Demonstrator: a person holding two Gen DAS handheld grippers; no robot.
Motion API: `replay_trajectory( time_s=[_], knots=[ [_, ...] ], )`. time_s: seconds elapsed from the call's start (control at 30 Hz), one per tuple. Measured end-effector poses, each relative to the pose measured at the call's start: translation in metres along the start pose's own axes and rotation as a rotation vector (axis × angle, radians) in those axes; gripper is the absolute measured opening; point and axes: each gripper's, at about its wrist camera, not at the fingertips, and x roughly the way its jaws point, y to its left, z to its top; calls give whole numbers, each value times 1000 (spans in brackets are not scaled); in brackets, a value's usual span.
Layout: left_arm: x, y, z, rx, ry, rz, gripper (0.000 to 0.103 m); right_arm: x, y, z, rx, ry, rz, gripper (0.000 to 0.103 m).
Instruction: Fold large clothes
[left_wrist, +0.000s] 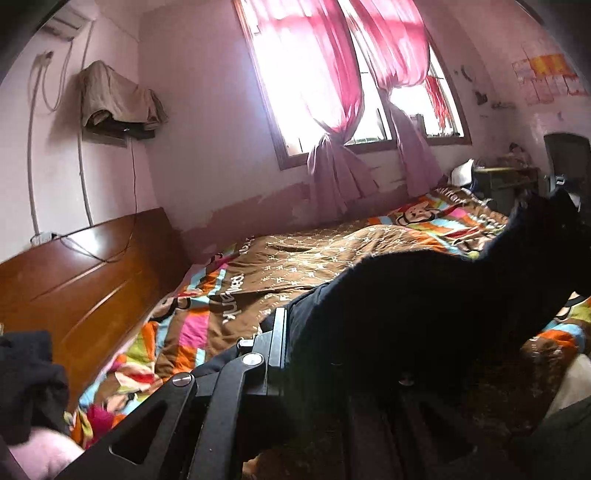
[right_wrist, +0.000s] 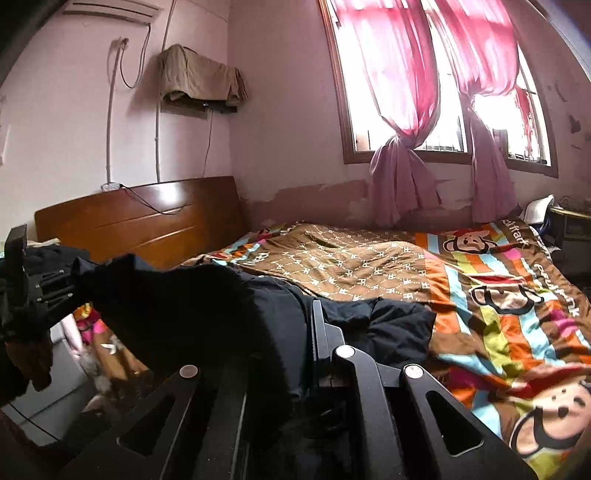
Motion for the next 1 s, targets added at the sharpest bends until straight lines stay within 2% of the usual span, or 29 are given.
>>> replay_trajectory(
  time_s=[0.13, 0.23, 0.4, 0.53, 0.63, 0.73, 0.83, 0.93, 1.0],
  knots=[
    [45, 1, 20, 18, 1, 12, 6, 45, -10, 21, -40, 14, -31, 6],
    [80, -2, 23, 4, -13, 24, 6, 87, -24, 30, -56, 33, -53, 6],
    [140, -8, 22, -42, 1, 49, 6, 152, -42, 30, -44, 90, -61, 7],
    [191, -13, 21, -32, 37, 40, 6, 193, -51, 26, -44, 128, -84, 7],
    [227, -14, 19, -41, 78, 22, 6, 223, -57, 21, -51, 158, -113, 7],
    [266, -9, 13, -123, 166, -23, 6, 258, -63, 13, -44, 199, -130, 7],
    [298, -6, 3, -162, 251, -51, 6, 288, -65, 6, -46, 235, -141, 8],
    [314, -2, -2, -205, 301, -88, 7, 307, -66, 0, -46, 280, -154, 10],
    [314, 4, -5, -240, 302, -116, 7, 310, -67, -2, -33, 291, -160, 17]
  ],
)
